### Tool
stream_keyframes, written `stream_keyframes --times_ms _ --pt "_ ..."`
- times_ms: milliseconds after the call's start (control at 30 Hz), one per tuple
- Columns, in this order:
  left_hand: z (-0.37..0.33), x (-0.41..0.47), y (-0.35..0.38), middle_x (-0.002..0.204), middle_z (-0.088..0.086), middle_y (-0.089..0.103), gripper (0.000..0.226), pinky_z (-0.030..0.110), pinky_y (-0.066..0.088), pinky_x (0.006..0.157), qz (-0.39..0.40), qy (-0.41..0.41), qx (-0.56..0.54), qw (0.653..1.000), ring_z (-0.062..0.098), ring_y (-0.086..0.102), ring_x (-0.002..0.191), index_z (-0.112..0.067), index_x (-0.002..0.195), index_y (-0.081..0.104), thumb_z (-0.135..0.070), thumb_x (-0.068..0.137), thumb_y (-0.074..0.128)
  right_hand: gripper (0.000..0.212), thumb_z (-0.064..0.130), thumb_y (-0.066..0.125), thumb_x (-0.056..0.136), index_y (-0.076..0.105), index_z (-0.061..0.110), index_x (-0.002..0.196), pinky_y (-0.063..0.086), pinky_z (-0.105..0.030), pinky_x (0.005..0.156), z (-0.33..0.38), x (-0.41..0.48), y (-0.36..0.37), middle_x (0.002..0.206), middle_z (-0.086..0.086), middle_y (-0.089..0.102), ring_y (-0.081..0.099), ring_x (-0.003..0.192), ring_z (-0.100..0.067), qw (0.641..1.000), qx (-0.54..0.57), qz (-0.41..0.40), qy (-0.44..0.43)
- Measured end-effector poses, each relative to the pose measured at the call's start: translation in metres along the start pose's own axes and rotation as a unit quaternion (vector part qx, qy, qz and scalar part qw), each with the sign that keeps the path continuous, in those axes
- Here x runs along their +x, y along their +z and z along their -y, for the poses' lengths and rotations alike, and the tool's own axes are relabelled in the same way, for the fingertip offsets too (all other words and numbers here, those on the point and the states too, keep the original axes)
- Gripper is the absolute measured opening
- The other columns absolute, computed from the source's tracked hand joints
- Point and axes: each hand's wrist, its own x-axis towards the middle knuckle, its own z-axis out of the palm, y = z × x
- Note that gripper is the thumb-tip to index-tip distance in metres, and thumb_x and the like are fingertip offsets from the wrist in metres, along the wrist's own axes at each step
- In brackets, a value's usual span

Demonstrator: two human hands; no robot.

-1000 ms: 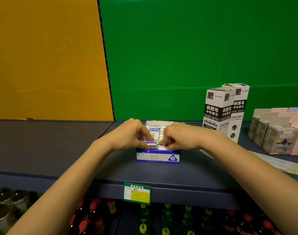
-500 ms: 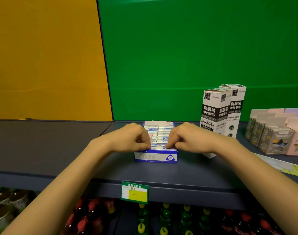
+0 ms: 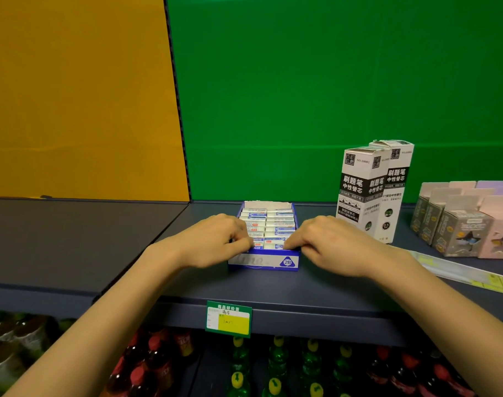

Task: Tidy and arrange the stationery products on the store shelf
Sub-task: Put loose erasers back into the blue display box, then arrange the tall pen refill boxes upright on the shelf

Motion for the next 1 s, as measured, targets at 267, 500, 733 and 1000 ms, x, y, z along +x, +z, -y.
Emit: stream_keyframes --times_ms 267,500,733,1000 --pt "-0.022 0.015 0.002 0.122 -0.002 0.062 0.034 0.032 0.044 0.092 -0.122 -0.004 0.018 0.992 0.015 0.053 0.111 -0.018 0.114 0.063 -0.036 0.093 0.044 0.037 0.003 0.047 0.086 0.065 0.023 0.111 0.033 -0.015 0.093 -0.016 -0.038 -0.01 0.116 0.009 0.062 0.053 0.11 -0.008 0.983 0.101 -0.154 0.011" --pt "-0.098 0.066 0.008 0.135 0.002 0.051 0.065 0.034 0.044 0.097 -0.196 -0.011 -0.237 0.951 0.019 0.053 0.115 -0.012 0.133 0.038 -0.041 0.08 0.065 0.031 -0.008 0.052 0.082 0.052 0.014 0.105 0.042 -0.015 0.08 -0.079 -0.065 -0.021 0.112 -0.008 0.056 0.056 0.103 -0.02 0.839 0.293 -0.403 0.219" --pt "-0.133 0.119 0.03 0.142 0.007 0.042 0.095 0.039 0.044 0.102 -0.196 -0.076 -0.335 0.918 0.022 0.048 0.125 -0.01 0.135 0.021 -0.03 0.065 0.081 0.099 -0.012 0.068 0.07 0.011 0.011 0.146 0.03 -0.043 0.113 -0.126 -0.045 -0.01 0.153 -0.009 0.026 0.034 0.137 -0.025 0.768 0.508 -0.247 0.301" --pt "-0.135 0.125 0.045 0.122 0.005 0.061 0.057 0.044 0.049 0.095 -0.22 -0.098 -0.391 0.888 0.021 0.058 0.111 -0.012 0.114 0.047 -0.023 0.068 0.079 0.055 -0.009 0.069 0.07 0.049 0.01 0.118 0.046 -0.042 0.099 -0.134 -0.03 -0.006 0.119 -0.012 0.061 0.06 0.106 -0.025 0.765 0.542 -0.174 0.301"
